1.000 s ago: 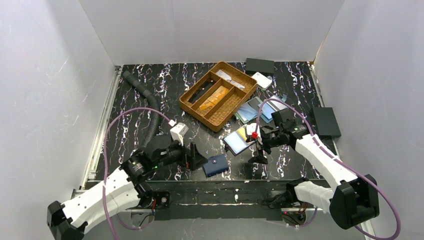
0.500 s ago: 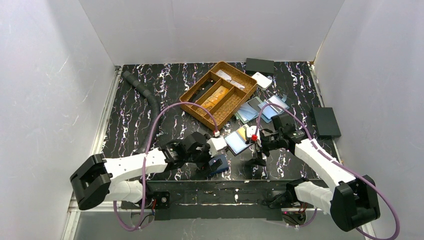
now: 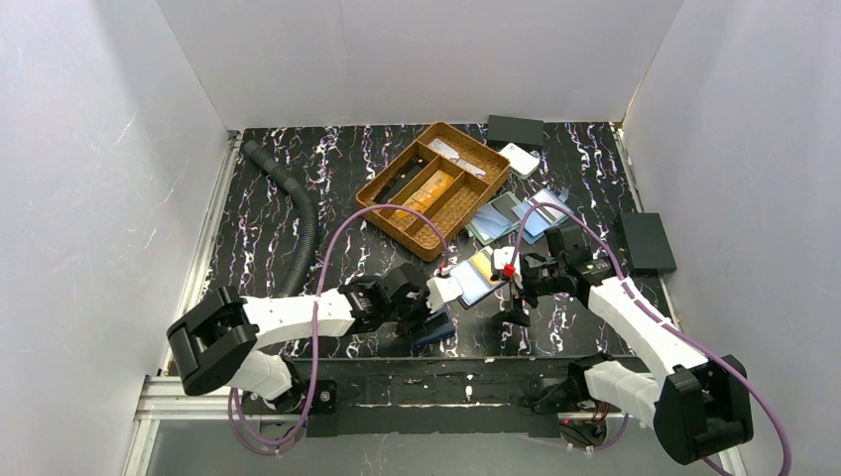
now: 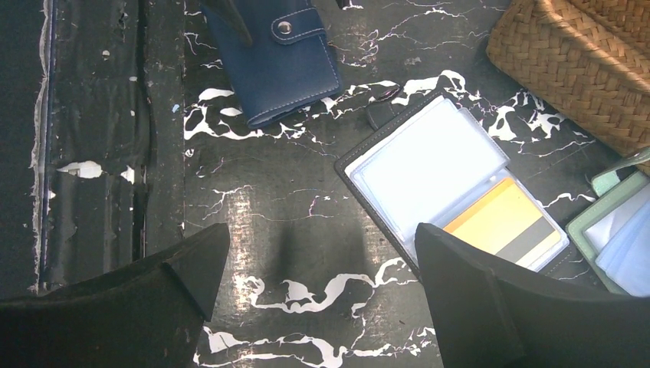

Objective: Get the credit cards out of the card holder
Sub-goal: Open the card holder at the center of the board.

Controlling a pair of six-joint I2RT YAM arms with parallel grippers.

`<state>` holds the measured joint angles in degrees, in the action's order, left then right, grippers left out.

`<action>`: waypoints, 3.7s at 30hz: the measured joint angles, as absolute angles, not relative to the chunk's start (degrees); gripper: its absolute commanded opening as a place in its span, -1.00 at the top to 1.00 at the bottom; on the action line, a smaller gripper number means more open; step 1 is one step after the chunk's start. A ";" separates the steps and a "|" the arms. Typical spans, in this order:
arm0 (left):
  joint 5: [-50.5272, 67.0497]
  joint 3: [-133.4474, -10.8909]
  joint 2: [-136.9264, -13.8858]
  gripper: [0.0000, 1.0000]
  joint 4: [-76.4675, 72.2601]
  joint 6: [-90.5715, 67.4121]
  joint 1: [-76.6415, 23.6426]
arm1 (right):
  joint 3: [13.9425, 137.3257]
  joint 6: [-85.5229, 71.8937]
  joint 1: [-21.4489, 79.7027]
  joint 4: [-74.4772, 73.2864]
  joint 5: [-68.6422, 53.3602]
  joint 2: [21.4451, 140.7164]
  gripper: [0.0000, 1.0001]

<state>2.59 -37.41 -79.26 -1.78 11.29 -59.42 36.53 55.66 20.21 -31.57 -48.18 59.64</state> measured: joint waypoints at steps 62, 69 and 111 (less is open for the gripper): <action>-24.56 -36.05 -66.48 -0.18 16.78 -46.87 -66.87 | 42.63 -1.96 34.76 -0.71 -53.67 87.15 -0.38; -23.81 -28.86 -58.41 -0.16 8.05 -47.27 -66.83 | 48.34 -2.17 37.65 -0.03 -48.56 93.60 -0.38; -28.91 -39.07 -76.79 0.28 9.08 -43.83 -65.01 | 52.77 0.99 39.00 -4.54 -49.04 104.42 0.97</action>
